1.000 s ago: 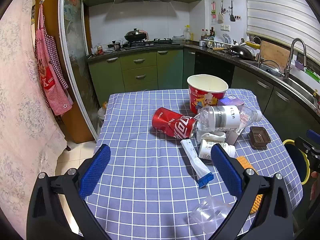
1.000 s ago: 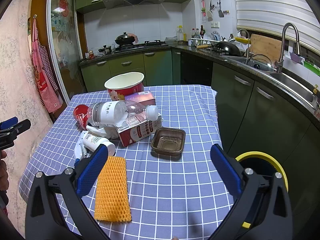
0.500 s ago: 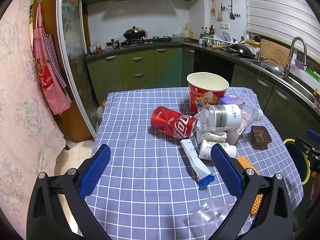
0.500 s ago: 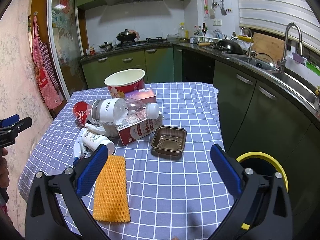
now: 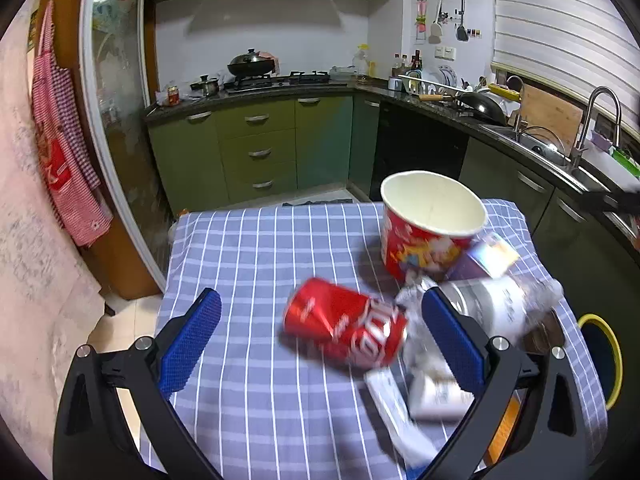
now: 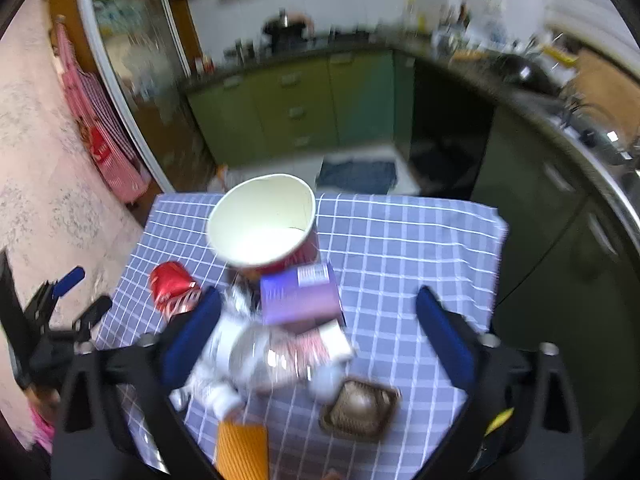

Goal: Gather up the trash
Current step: 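Grasp the red-and-white paper bucket rim with the right gripper and lift it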

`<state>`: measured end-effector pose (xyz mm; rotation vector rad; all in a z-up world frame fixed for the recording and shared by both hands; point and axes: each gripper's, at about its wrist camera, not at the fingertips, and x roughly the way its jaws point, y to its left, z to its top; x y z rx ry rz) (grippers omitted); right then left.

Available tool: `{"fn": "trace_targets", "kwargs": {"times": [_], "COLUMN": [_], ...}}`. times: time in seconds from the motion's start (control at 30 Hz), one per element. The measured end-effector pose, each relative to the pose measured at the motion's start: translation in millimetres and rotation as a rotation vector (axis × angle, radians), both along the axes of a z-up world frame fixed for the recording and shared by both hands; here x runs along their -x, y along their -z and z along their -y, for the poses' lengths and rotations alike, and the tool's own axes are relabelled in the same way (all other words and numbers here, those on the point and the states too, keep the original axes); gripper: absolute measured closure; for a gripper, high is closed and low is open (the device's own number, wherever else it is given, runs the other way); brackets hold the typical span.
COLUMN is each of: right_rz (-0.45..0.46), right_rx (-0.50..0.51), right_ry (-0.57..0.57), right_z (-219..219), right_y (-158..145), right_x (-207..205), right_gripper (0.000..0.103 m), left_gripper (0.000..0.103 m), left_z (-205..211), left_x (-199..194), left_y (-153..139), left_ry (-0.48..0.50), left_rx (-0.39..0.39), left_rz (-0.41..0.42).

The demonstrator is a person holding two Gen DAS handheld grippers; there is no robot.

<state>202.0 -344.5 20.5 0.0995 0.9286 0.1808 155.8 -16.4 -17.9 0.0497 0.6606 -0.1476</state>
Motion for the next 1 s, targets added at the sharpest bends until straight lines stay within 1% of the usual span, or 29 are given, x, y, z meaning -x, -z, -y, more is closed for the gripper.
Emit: {"fn": "trace_targets", "kwargs": {"times": [0.03,0.07,0.13,0.17,0.2,0.3,0.37,0.43,0.47,0.5,0.57,0.63,0.7,0.77,0.8,0.87,0.9,0.93,1.0], "right_rz": [-0.060,-0.106,-0.183,-0.223,-0.258,-0.343,-0.386,-0.423,-0.435,-0.448,-0.462,-0.450,-0.416,-0.358,-0.326,-0.279,-0.256,-0.243,-0.223], "right_rx": [-0.014,-0.021,-0.004,0.012,0.022,0.037,0.045,0.066,0.089,0.086,0.060,0.032,-0.016,-0.070,-0.080,-0.084,-0.087,-0.088,-0.068], "right_ry": [-0.009,-0.019,-0.032,-0.032,-0.036,-0.045,-0.051,-0.043,-0.040,-0.031,-0.023,-0.008,0.007,0.024,0.038,0.071,0.090,0.106,0.173], "right_z": [-2.7,-6.4,-14.6,-19.5,-24.7,-40.8,-48.3,-53.9,-56.2,-56.2,-53.3,-48.0,-36.4,-16.7,-3.8,26.9,46.4,63.1,109.5], "right_y": [5.5,10.6,24.2,33.0,42.3,67.8,79.4,92.8,97.1,102.3,105.8,100.6,85.0,53.0,35.4,5.3,-10.1,-19.3,-34.5], "right_x": [-24.5,-44.7,-82.4,-100.0,-115.3,-144.7,-155.4,-166.2,-169.5,-173.2,-178.8,-183.9,-183.4,-173.7,-164.0,-137.1,-116.1,-99.0,-42.1], "right_gripper": [0.030,0.033,0.046,0.047,0.051,0.069,0.074,0.089,0.094,0.100,0.100,0.100,0.100,0.100,0.100,0.100,0.100,0.100,0.100], "left_gripper": [0.004,0.004,0.004,0.004,0.004,0.004,0.004,0.004,0.004,0.004,0.004,0.004,0.004,0.004,0.004,0.004,0.004,0.004,0.004], "left_z": [2.3,3.8,4.8,5.1,5.8,8.7,11.2,11.8,11.9,11.8,12.4,13.5,15.9,17.6,18.8,22.3,24.3,27.2,31.2], "left_x": [-9.2,-15.5,-28.9,-34.0,-38.9,-45.5,-49.0,-48.2,-48.0,-46.9,-42.7,-39.1,-37.1,-35.1,-33.6,-29.0,-25.8,-22.6,-17.5], "left_y": [1.1,2.6,8.8,11.4,15.6,26.5,33.2,36.2,36.3,35.5,33.7,31.7,30.8,30.0,29.0,27.1,26.3,24.8,22.8], "left_ry": [0.001,0.001,0.002,0.007,0.016,0.029,0.044,0.056,0.060,0.063,0.067,0.075,0.089,0.101,0.111,0.133,0.143,0.161,0.185], "left_rx": [-0.001,-0.001,0.012,0.021,0.036,0.042,0.036,0.045,0.049,0.049,0.047,0.047,0.048,0.049,0.048,0.044,0.043,0.038,0.028], "left_rz": [0.002,0.004,-0.003,-0.008,-0.018,-0.039,-0.058,-0.067,-0.068,-0.065,-0.054,-0.045,-0.041,-0.041,-0.042,-0.041,-0.038,-0.032,-0.024]}}
